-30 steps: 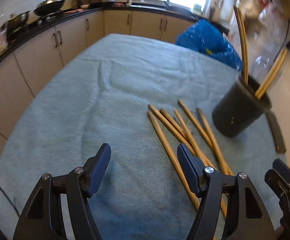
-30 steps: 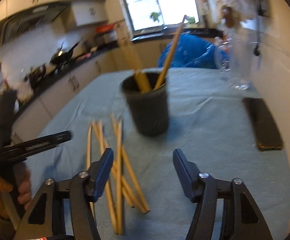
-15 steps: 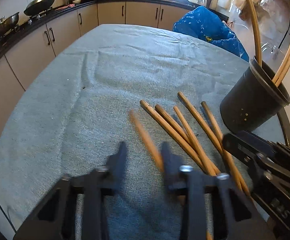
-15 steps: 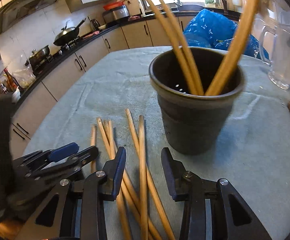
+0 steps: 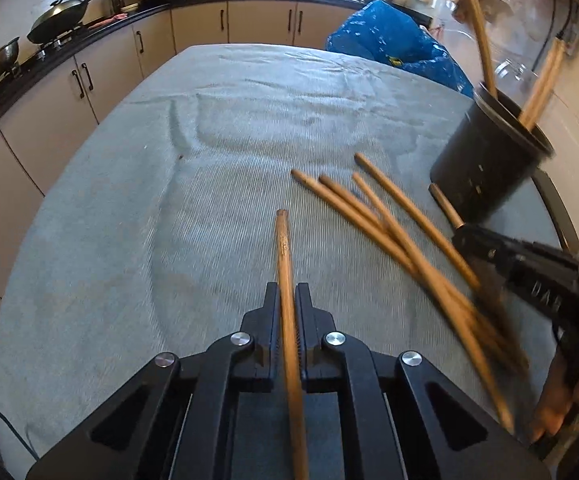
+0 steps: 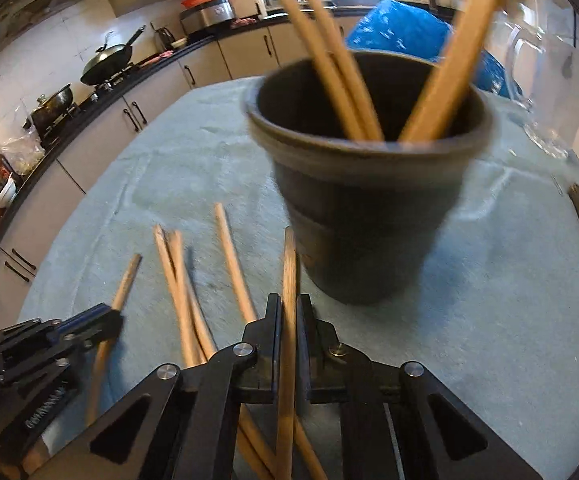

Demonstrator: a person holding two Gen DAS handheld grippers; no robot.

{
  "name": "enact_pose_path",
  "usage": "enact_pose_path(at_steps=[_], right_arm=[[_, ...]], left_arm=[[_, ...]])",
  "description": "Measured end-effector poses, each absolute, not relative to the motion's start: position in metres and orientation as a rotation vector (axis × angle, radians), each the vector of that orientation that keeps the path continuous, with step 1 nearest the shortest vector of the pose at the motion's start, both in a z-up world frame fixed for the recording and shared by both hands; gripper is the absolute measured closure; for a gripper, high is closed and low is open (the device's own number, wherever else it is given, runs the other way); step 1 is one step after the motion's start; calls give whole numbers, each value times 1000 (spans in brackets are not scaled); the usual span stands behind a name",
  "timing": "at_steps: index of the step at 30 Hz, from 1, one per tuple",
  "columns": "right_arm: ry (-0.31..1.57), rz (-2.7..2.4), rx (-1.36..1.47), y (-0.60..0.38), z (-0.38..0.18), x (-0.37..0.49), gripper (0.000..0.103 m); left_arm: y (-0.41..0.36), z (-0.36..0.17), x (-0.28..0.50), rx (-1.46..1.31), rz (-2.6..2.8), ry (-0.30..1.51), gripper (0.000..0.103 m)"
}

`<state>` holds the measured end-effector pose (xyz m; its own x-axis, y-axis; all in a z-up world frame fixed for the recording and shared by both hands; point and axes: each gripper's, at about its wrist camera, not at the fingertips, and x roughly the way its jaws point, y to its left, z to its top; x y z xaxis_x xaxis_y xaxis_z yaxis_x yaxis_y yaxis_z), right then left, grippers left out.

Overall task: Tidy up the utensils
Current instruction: 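Grasp a chopstick with the left tool while the right tool grasps another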

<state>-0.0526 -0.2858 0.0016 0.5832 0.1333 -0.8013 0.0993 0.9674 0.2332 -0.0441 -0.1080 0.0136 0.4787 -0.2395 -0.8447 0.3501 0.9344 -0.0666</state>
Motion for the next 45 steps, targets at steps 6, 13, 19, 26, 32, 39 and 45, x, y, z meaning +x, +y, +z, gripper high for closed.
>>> enact_pose_path(at_steps=[6, 13, 19, 26, 32, 39, 45], right_arm=[[1002, -6, 181, -295, 4, -102, 95], [1062, -62, 117, -321, 7, -146, 95], [1103, -70, 100, -333, 8, -145, 93], [1181, -83, 89, -331, 8, -114, 90], [1277, -95, 71, -330, 8, -91, 88], [1379, -48, 27, -332, 8, -71, 88], [1258, -85, -20, -316, 12, -88, 95]], left_arm=[[-86, 14, -64, 104, -436, 1049, 96], [-75, 15, -67, 90, -493, 1118, 96], [-85, 17, -60, 137, -470, 1176, 96], [-96, 17, -39, 171, -470, 1246, 96], [-109, 15, -22, 204, -485, 1265, 96], [-120, 15, -22, 268, -500, 1240, 95], [-115, 18, -40, 198, -462, 1167, 97]])
